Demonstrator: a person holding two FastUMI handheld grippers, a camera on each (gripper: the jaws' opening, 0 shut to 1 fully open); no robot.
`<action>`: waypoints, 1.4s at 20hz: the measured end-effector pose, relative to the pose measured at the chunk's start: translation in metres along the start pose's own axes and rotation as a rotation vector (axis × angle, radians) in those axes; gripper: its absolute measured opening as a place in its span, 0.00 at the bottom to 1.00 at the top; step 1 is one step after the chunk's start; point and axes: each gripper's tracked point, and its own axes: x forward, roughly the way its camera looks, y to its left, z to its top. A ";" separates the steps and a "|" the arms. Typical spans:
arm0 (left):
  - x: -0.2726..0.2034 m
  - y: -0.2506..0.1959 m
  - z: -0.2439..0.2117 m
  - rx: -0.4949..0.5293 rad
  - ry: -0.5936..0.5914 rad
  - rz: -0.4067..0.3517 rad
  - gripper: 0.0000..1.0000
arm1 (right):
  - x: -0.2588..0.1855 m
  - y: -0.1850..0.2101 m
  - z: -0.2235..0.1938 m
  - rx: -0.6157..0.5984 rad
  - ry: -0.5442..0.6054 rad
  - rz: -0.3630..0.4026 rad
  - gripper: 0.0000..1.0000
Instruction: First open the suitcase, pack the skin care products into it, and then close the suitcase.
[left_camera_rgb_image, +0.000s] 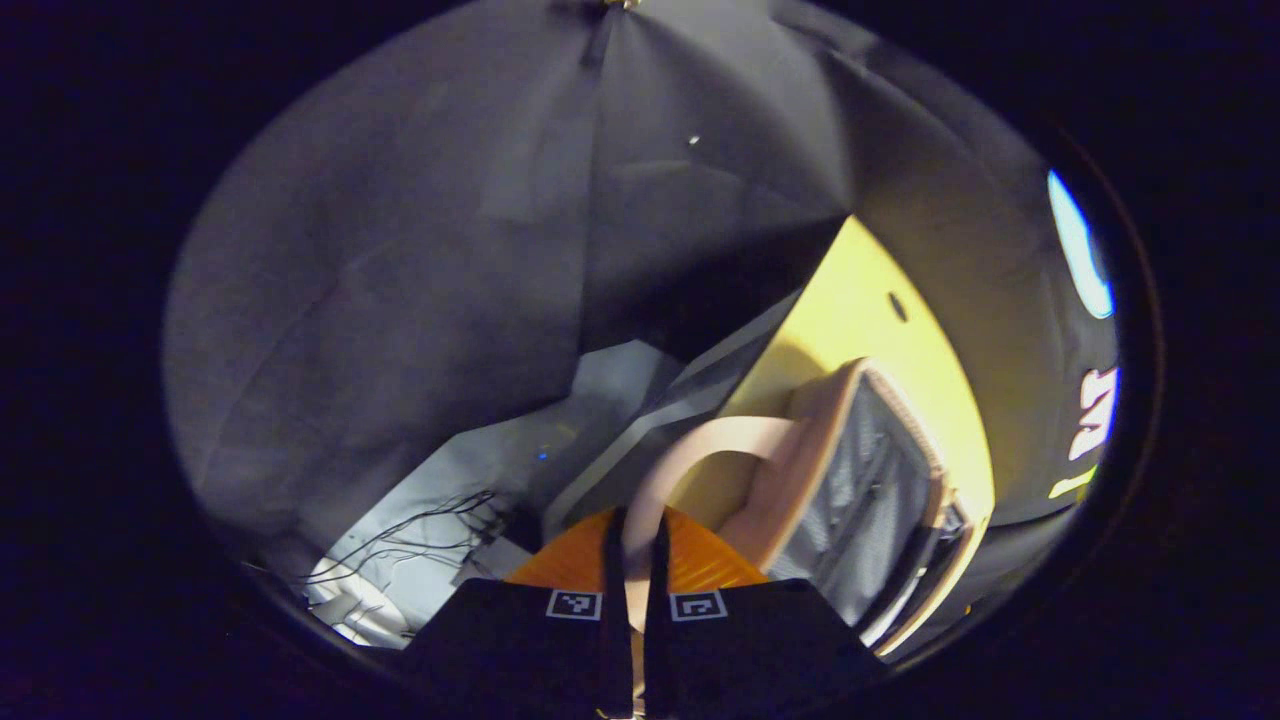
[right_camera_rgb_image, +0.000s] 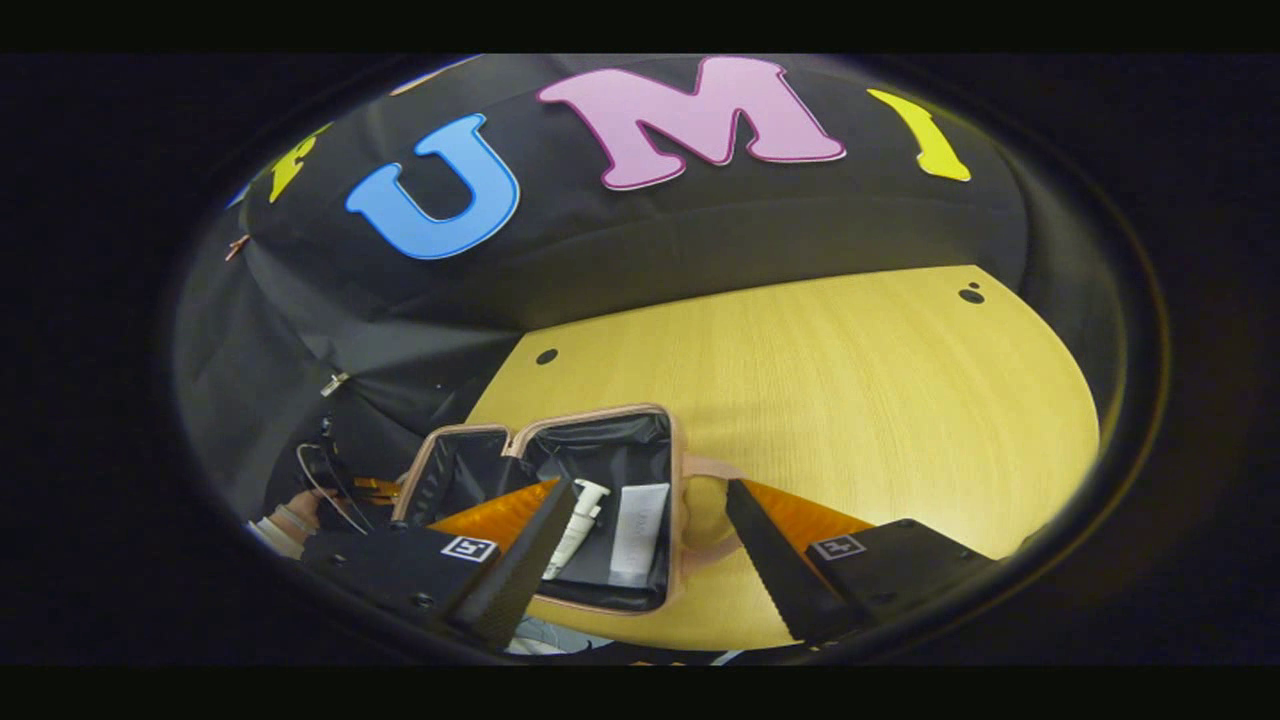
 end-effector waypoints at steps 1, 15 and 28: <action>-0.010 -0.005 0.003 0.012 -0.024 -0.017 0.08 | -0.003 0.000 0.002 -0.007 -0.009 0.010 0.97; -0.205 -0.270 -0.051 0.403 -0.304 -0.427 0.06 | -0.068 -0.043 0.046 -0.070 -0.118 0.107 0.97; 0.009 -0.440 -0.321 0.753 0.206 -0.530 0.08 | -0.171 -0.201 0.089 -0.084 -0.244 -0.123 0.97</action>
